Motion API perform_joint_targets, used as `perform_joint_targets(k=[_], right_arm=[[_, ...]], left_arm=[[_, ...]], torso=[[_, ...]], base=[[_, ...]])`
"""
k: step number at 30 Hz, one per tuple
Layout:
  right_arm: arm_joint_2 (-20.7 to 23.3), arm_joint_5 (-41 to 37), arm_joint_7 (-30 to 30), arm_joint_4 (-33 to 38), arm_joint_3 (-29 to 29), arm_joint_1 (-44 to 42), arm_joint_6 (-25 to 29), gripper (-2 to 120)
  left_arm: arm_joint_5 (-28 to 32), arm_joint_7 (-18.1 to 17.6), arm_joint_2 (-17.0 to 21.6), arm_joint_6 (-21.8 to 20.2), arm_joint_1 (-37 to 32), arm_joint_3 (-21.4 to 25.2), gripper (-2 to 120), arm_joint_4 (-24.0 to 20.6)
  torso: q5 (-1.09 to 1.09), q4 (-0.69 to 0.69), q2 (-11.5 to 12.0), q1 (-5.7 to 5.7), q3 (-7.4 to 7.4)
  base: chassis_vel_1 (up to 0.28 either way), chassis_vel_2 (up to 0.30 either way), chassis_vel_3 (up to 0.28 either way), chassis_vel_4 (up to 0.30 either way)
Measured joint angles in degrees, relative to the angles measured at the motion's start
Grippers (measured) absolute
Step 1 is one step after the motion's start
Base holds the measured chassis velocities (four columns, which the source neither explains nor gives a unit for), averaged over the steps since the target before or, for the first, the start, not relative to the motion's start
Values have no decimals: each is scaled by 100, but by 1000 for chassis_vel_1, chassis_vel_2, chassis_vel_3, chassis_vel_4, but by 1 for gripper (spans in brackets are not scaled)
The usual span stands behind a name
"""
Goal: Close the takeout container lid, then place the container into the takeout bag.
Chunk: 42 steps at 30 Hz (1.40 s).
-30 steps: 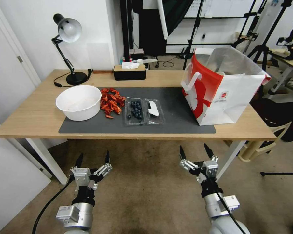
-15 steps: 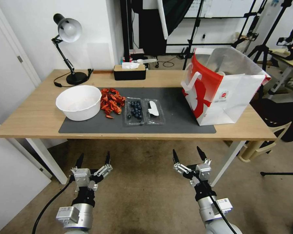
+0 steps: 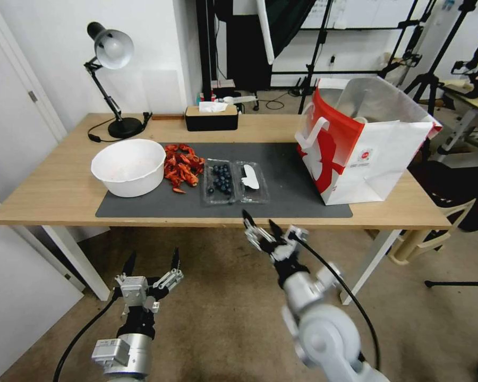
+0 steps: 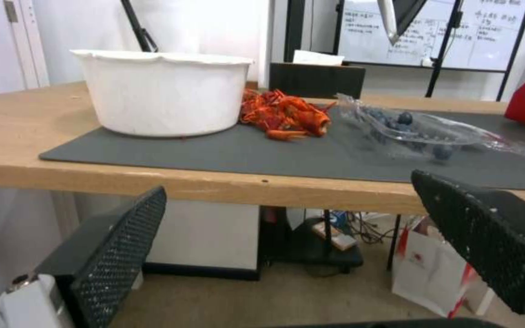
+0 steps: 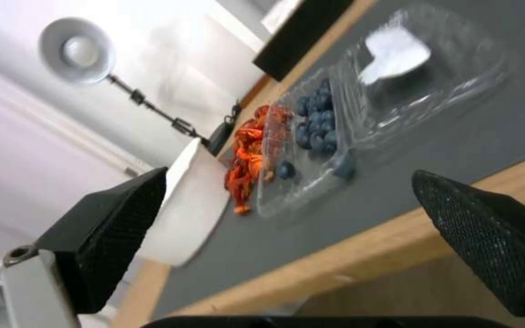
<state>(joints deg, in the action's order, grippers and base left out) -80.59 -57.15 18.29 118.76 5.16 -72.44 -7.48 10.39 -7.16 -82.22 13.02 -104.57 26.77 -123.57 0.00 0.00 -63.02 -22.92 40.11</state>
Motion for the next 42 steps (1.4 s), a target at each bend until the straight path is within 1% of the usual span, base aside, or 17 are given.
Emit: perform_joint_targets(k=[2,3,4,6,9,10,15,19,26,42], right_arm=[[-197,-418,549,-98,-84,347,-62,100],[-197,-418,549,-98,-84,347,-62,100],[-299,-631,823,-150,-109,533,-87,100],[-344,-729,943,-175,-120,617,-93,100],[-603,-1222,1705,-378,-154,1057,-126,100],[-603,-1222,1705,-378,-154,1057,-126,100],[-776,-1283,2131,-599,-159,1279,-37,100],[-821,-1392,2289,-683,-107,1380,19,100],[-864,-1614,2453,-832,-30,1492,31,100],[-984,-1791,2514,-1129,-6,1724,86,100]], left_arm=[[-5,0,-16,15,-14,23,100,4],[-5,0,-16,15,-14,23,100,4],[-6,0,-25,22,-22,31,100,6],[-7,0,-29,26,-25,37,100,9],[-9,10,-33,45,-34,66,100,31],[-9,10,-33,45,-34,66,100,31],[-9,91,20,49,-13,80,100,53],[1,117,83,48,21,101,100,60],[10,129,82,42,30,98,100,77],[49,157,106,46,45,129,100,109]], torso=[[-1,0,0,0,0],[-1,0,0,0,0],[-1,0,0,0,0],[-1,1,0,0,0],[-1,0,0,0,0],[-1,0,0,0,0],[-1,0,0,0,0],[-1,-1,0,0,0],[0,0,0,0,0],[0,0,0,0,-1]], base=[[0,0,0,0],[0,0,0,0],[0,0,0,0],[0,0,0,0],[0,0,0,0],[0,0,0,0],[0,0,0,0],[0,0,0,0],[0,0,0,0],[0,0,0,0]])
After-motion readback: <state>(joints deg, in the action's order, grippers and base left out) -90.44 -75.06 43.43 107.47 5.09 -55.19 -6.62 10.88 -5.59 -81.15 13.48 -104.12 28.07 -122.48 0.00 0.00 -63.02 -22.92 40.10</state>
